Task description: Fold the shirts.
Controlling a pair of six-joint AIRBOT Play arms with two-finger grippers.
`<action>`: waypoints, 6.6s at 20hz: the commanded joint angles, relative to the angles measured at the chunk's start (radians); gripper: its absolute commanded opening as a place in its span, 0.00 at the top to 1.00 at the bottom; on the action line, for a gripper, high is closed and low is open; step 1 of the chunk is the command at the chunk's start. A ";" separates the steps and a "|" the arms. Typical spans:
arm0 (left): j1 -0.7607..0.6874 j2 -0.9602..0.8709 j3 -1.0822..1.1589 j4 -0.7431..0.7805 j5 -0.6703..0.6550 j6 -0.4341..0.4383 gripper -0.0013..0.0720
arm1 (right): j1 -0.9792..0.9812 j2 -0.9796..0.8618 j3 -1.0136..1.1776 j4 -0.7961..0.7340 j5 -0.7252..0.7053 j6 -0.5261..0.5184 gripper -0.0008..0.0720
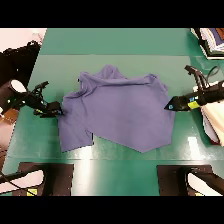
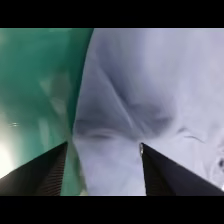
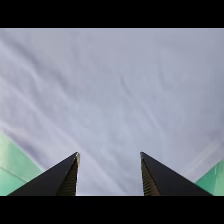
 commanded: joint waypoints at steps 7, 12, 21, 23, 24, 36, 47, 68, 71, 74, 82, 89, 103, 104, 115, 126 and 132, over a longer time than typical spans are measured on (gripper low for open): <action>0.001 0.015 -0.023 -0.061 0.075 0.003 0.95 | -0.001 0.183 -0.345 -0.084 0.057 0.265 0.37; 0.001 0.055 0.013 -0.061 0.077 0.022 0.95 | 0.000 0.204 -0.518 -0.068 0.049 0.374 0.38; 0.001 0.055 0.014 -0.061 0.060 0.021 0.95 | 0.188 -0.039 -0.456 0.054 -0.178 0.310 0.76; 0.001 0.072 0.014 -0.061 0.049 0.023 0.95 | 0.244 -0.065 -0.402 0.045 -0.193 0.271 0.96; 0.001 0.100 0.016 -0.061 0.057 0.022 0.95 | 0.259 -0.062 -0.375 0.045 -0.195 0.256 0.97; 0.001 0.640 0.618 -0.131 0.017 -0.002 0.95 | -0.011 0.325 0.423 -0.163 -0.176 0.201 0.97; 0.001 0.628 1.089 -0.207 0.044 -0.014 0.95 | -0.268 0.193 1.080 -0.150 0.023 0.153 0.97; -0.222 -0.555 1.087 -0.079 0.107 -0.032 0.95 | -0.187 -0.716 0.932 -0.137 -0.045 0.134 0.97; -0.219 -0.554 1.088 -0.076 0.024 -0.024 0.95 | -0.166 -0.748 1.006 -0.238 -0.004 0.132 0.97; -0.225 -0.554 1.087 -0.008 -0.160 -0.024 0.95 | -0.155 -0.744 0.989 -0.273 0.108 0.095 0.97; -0.249 -0.554 0.943 0.042 -0.243 -0.025 0.95 | -0.117 -0.596 0.575 -0.293 -0.025 0.082 0.97; -0.248 -0.510 0.844 0.050 -0.297 -0.050 0.33 | -0.117 -0.518 0.527 -0.288 0.019 0.079 0.46; -0.248 0.211 -0.228 -0.143 -0.024 -0.103 0.33 | -0.171 -0.003 0.035 -0.257 0.016 0.066 0.46; -0.248 0.230 -0.274 -0.178 -0.017 -0.102 0.33 | -0.171 0.013 0.022 -0.256 0.015 0.066 0.46; -0.248 0.240 -0.428 -0.415 0.145 0.012 0.33 | -0.171 0.093 0.012 -0.258 0.040 0.076 0.46; -0.248 0.240 -0.350 -0.426 0.149 0.089 0.95 | -0.469 0.096 -0.415 -0.145 -0.018 0.093 0.46; -0.248 0.240 -0.350 -0.425 0.145 0.089 0.95 | -0.483 0.095 -0.486 -0.074 -0.225 0.100 0.57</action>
